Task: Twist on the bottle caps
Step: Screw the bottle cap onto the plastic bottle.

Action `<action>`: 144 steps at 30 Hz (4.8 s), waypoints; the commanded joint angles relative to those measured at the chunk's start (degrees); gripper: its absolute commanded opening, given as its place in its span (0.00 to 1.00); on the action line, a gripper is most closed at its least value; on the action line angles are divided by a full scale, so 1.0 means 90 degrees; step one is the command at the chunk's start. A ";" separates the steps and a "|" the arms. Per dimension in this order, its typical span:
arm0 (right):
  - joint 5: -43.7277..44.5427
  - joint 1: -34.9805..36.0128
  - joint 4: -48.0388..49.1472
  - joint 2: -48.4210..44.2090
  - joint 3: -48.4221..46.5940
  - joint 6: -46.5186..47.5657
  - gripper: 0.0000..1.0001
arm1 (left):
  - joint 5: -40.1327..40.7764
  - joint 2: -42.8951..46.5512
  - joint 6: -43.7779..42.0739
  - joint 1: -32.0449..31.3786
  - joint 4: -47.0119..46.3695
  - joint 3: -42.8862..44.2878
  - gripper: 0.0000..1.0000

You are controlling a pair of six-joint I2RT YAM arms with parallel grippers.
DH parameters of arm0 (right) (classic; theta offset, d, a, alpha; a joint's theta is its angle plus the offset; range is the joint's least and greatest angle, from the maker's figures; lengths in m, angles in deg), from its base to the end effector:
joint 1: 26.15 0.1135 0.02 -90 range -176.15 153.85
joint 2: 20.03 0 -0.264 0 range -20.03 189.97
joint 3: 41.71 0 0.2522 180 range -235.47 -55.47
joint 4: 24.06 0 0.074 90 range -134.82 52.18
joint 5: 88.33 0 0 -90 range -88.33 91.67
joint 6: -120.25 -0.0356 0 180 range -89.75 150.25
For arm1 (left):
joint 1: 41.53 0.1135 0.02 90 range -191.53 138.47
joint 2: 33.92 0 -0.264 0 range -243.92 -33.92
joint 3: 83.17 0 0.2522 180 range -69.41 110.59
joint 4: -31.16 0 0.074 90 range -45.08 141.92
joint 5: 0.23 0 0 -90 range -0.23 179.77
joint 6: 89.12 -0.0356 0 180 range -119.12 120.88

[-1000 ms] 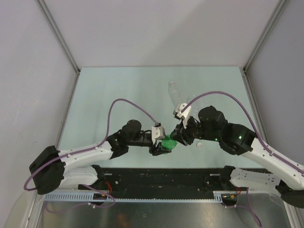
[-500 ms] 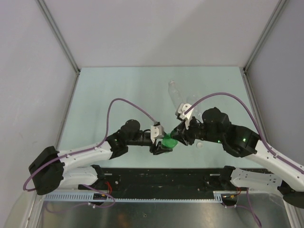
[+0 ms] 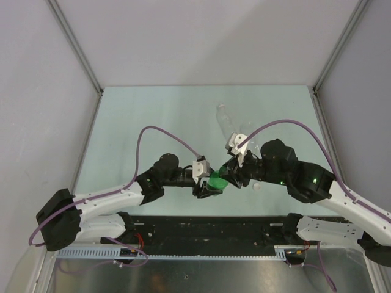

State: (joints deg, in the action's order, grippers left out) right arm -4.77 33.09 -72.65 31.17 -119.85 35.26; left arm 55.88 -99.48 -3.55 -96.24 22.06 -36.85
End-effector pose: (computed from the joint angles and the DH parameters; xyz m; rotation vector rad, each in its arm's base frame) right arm 0.0892 0.1576 0.3932 -1.1378 1.6672 0.7252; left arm 0.1287 -0.2162 0.2525 1.2910 1.3427 -1.1396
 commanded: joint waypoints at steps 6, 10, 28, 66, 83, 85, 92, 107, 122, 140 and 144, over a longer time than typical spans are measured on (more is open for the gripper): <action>-0.0073 0.0118 0.0139 -0.0064 -0.0071 -0.0009 0.47 | -0.0139 0.0266 0.0085 -0.0025 -0.0811 0.0162 0.00; -0.0032 0.0130 0.0208 -0.0096 -0.0071 -0.0029 0.49 | -0.0150 0.0256 0.0077 -0.0024 -0.0811 0.0162 0.00; 0.0314 0.0144 0.0605 -0.0453 -0.0068 -0.0220 0.89 | -0.0198 0.0184 0.0045 -0.0028 -0.0811 0.0135 0.00; 0.1026 0.0140 -0.0002 -0.0142 -0.0280 -0.1038 0.73 | -0.0069 -0.0260 -0.0155 -0.0014 -0.0803 -0.0052 0.00; 0.0450 0.0141 0.0159 -0.0305 -0.0279 -0.1019 0.76 | -0.0057 -0.0382 -0.0095 -0.0004 -0.0803 0.0001 0.00; 0.0483 0.0145 0.0122 -0.0298 -0.0281 -0.1037 0.75 | -0.0047 -0.0374 -0.0097 0.0001 -0.0804 0.0000 0.00; 0.0275 0.0141 0.0104 -0.0390 -0.0279 -0.1125 0.75 | 0.0014 -0.0376 -0.0081 0.0014 -0.0801 0.0013 0.00; 0.0813 0.0140 -0.0032 -0.0262 -0.0281 -0.1137 0.58 | -0.0009 -0.0356 -0.0064 0.0025 -0.0801 0.0044 0.00; 0.0982 0.0143 -0.0157 -0.0213 -0.0279 -0.1172 0.32 | 0.0004 -0.0349 -0.0021 0.0035 -0.0802 0.0067 0.00; 0.1271 0.0145 -0.0224 0.0168 -0.0278 -0.1206 0.15 | 0.0604 0.0195 0.0063 0.0034 -0.0816 0.0345 0.00; 0.1454 0.0148 -0.0061 0.0216 -0.0242 -0.1483 0.12 | 0.0980 0.0339 0.0077 0.0032 -0.0843 0.0518 0.00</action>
State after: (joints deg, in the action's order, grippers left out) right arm 6.01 34.12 -72.71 32.13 -121.17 24.36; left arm 61.23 -100.11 -2.54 -96.00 20.47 -36.83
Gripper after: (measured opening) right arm 0.372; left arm 0.591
